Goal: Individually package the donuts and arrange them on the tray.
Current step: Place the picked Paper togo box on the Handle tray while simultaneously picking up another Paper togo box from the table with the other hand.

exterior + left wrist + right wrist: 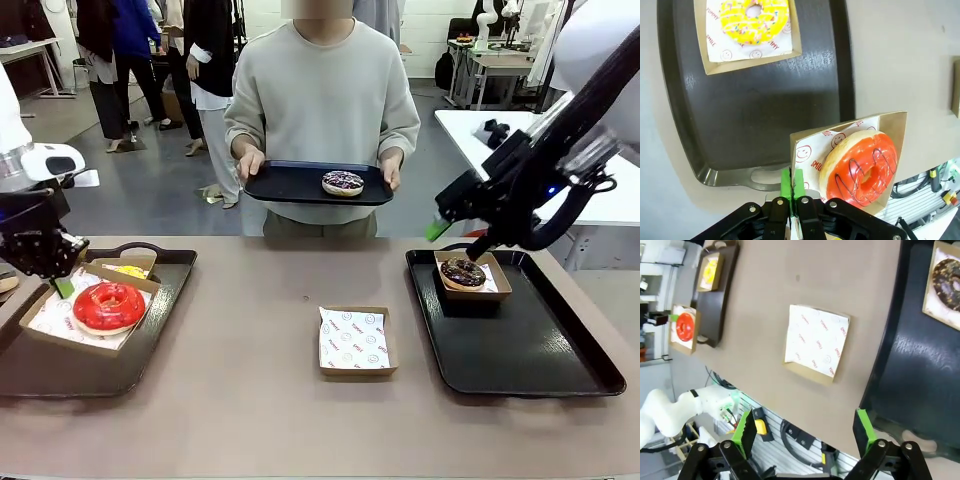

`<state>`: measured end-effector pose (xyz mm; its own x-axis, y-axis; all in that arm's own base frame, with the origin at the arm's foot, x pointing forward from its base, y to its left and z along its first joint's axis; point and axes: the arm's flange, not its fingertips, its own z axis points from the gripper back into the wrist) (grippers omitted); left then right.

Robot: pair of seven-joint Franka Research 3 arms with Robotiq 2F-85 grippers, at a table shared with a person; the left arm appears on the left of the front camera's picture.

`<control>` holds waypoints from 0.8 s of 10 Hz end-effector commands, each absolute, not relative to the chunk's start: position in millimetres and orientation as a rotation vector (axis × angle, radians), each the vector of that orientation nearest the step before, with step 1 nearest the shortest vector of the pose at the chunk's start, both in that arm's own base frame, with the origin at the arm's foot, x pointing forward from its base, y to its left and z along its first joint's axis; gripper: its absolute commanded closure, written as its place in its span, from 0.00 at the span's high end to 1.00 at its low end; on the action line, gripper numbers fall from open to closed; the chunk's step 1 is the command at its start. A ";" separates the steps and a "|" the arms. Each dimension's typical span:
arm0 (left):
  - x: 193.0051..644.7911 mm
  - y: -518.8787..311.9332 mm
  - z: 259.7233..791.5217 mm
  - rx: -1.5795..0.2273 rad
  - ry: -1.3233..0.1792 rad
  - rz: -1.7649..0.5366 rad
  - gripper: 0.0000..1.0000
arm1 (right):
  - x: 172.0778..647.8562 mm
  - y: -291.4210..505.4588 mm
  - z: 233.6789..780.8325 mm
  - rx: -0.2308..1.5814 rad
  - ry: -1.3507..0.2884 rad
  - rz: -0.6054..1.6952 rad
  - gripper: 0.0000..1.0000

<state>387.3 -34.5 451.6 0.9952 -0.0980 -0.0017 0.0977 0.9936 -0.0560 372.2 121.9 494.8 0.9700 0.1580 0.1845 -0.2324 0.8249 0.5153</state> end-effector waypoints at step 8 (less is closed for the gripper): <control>386.6 -30.3 447.7 -0.055 0.005 -0.092 0.01 | 372.2 121.9 494.8 0.564 -0.136 0.208 1.00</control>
<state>386.8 -29.4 446.6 0.9960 -0.0897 0.0001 0.0895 0.9945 -0.0548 370.7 121.6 493.8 0.9720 0.1533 0.1780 -0.2264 0.8135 0.5358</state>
